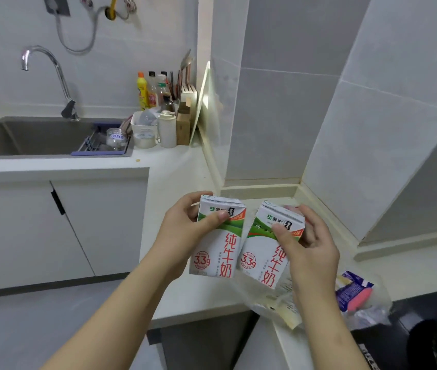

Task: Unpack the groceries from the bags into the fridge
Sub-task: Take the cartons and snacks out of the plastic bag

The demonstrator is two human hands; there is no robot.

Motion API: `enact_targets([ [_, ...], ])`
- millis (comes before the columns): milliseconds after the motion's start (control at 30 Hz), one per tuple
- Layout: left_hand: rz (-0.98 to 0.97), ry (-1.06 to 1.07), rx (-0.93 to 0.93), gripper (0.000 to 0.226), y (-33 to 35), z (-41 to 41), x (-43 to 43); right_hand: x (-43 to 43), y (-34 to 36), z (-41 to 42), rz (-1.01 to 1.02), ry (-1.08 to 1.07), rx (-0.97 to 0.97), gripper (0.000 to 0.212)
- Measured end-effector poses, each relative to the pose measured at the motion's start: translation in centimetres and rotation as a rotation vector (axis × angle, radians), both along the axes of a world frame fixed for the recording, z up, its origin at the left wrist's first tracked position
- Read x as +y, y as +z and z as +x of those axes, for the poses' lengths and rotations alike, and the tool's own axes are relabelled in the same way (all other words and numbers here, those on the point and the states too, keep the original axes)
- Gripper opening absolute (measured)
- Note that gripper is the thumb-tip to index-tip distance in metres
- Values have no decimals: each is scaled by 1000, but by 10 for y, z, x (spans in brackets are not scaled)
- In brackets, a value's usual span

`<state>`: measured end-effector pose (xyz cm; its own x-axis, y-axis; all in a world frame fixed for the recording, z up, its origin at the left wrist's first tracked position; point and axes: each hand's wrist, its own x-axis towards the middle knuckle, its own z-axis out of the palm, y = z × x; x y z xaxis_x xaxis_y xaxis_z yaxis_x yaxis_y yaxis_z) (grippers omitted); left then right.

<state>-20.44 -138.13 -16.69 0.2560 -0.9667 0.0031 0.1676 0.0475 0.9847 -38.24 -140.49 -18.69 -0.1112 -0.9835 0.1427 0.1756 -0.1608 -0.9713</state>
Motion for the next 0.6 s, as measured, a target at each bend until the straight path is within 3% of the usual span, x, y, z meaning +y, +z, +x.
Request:
enact_targets([
  [133, 118, 13, 24, 28, -6, 27, 53, 41, -8, 33, 67, 154, 3, 45],
  [433, 186, 128, 74, 36, -19, 74, 216, 180, -18, 91, 201, 326, -79, 34],
  [600, 250, 179, 105, 33, -29, 86, 321, 268, -24, 108, 273, 398, -68, 39],
])
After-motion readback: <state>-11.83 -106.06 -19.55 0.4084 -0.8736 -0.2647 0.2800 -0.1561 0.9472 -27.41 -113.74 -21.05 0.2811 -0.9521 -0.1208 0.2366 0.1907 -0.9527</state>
